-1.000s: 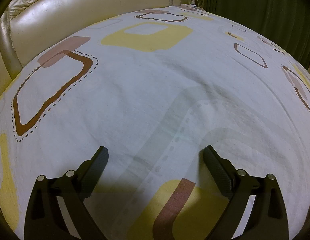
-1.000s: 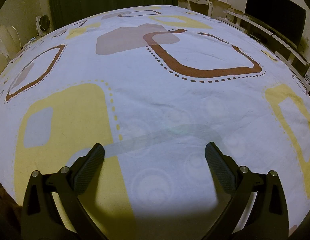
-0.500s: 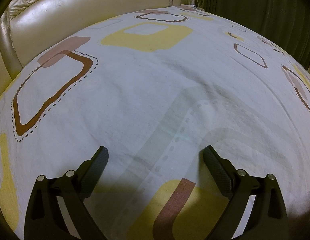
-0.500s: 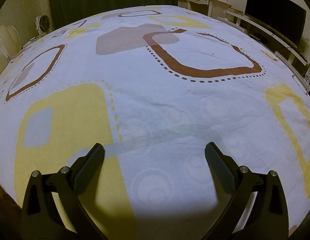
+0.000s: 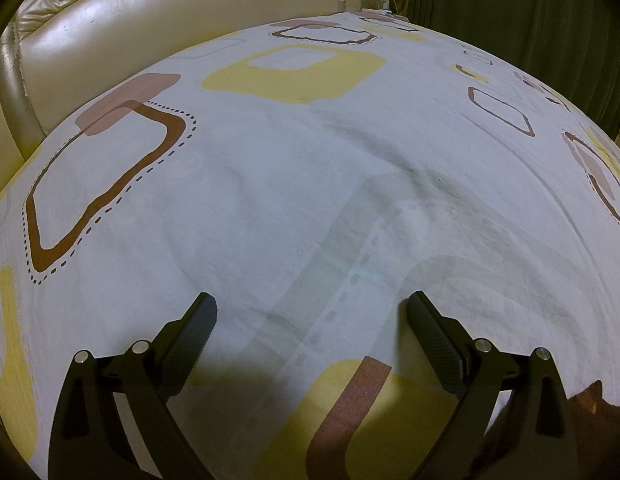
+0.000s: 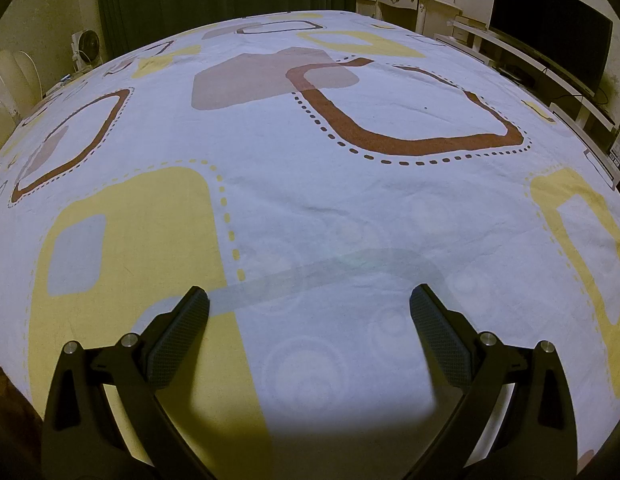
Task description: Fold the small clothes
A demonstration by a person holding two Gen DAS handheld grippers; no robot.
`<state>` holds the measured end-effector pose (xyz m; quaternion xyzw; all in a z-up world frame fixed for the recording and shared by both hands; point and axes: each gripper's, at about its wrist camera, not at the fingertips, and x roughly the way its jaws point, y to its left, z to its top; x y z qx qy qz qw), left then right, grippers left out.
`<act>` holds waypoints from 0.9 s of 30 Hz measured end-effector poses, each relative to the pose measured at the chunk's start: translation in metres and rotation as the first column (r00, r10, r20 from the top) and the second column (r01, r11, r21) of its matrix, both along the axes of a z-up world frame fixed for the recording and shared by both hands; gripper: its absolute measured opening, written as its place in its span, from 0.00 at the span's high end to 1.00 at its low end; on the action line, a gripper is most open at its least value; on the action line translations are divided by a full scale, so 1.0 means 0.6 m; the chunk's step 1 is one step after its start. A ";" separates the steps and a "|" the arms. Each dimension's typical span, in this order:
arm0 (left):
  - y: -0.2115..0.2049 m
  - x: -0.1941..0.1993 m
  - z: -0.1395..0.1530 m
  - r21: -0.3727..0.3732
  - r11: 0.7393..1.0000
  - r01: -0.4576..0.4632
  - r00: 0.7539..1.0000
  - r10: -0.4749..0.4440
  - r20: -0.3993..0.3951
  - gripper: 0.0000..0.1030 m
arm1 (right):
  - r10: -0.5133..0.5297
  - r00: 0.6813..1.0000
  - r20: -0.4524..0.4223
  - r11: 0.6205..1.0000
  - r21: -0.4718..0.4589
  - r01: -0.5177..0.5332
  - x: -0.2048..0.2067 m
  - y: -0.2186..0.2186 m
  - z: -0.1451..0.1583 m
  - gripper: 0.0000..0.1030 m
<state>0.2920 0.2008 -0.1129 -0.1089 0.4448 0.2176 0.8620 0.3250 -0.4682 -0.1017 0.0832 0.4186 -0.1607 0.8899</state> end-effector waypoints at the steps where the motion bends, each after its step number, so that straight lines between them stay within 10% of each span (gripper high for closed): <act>1: 0.002 0.000 0.001 -0.012 1.000 -0.001 1.000 0.001 0.006 0.04 | 0.000 1.000 0.000 1.000 0.000 0.000 0.000 0.000 0.000 0.02; 27: 0.000 0.005 -0.003 -0.010 1.000 0.001 1.000 -0.001 -0.001 0.04 | 0.000 1.000 0.001 1.000 0.001 0.000 0.000 0.000 -0.001 0.02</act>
